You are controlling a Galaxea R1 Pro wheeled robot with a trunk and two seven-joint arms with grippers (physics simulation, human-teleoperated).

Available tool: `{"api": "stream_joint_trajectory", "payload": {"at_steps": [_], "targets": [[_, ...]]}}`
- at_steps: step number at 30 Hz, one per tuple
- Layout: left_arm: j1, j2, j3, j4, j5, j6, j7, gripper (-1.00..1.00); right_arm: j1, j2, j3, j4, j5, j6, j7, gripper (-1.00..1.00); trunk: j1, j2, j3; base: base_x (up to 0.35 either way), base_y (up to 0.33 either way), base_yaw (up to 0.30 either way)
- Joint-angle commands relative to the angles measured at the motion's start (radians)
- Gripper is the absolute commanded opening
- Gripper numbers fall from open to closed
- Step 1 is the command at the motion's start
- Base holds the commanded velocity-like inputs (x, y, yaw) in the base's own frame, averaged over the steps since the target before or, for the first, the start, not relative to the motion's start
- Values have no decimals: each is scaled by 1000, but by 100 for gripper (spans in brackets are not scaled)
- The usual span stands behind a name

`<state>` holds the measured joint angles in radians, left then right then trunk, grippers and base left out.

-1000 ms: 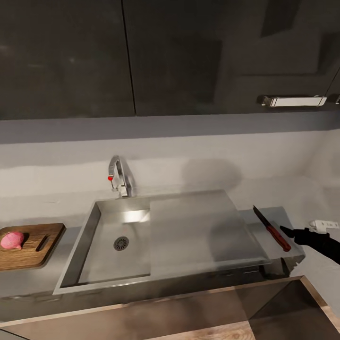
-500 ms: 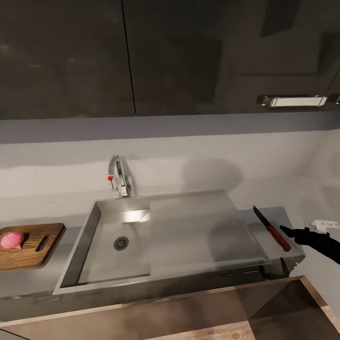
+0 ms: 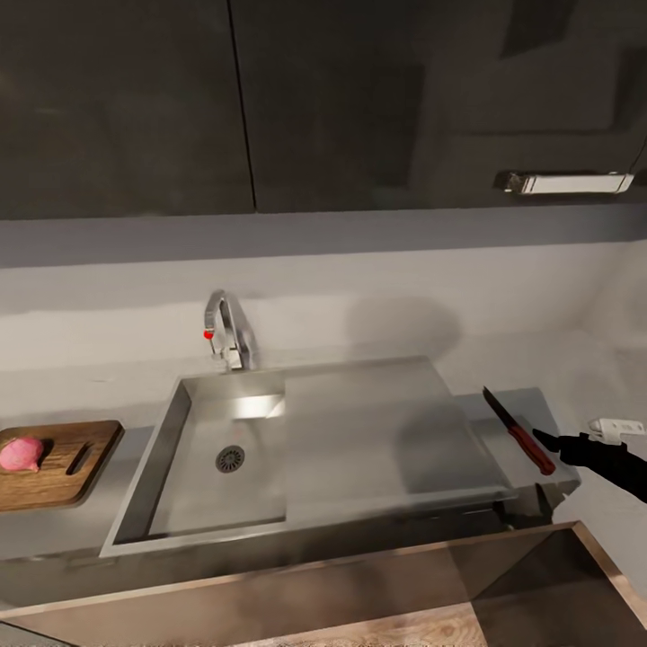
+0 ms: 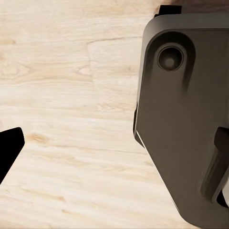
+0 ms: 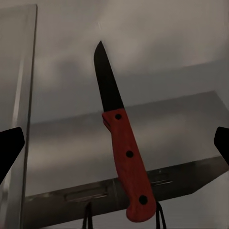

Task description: In the kitchen, take the Vidalia onion out of the sink, dice it on the chopping board with the paring knife, put the diced onion into the bowl on the countertop, then place both the paring knife and the chopping board into the sink.

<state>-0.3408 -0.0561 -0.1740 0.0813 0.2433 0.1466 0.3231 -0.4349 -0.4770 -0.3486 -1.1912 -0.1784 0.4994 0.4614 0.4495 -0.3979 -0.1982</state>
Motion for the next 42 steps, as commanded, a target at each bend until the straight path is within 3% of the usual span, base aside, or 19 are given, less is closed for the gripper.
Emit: {"api": "stream_joint_trajectory", "payload": {"at_steps": [1,42], "targets": [[-1,-1,-9,1,8,2,2,100,-1,0,-1,-1,-7,8,2,100,1,-2,-4,0,0,0],[-1,5,-6,0,11,-2,3,100,-1,0,-4,1,-5,7,1,100,1,-2,-70,0,0,0]]}}
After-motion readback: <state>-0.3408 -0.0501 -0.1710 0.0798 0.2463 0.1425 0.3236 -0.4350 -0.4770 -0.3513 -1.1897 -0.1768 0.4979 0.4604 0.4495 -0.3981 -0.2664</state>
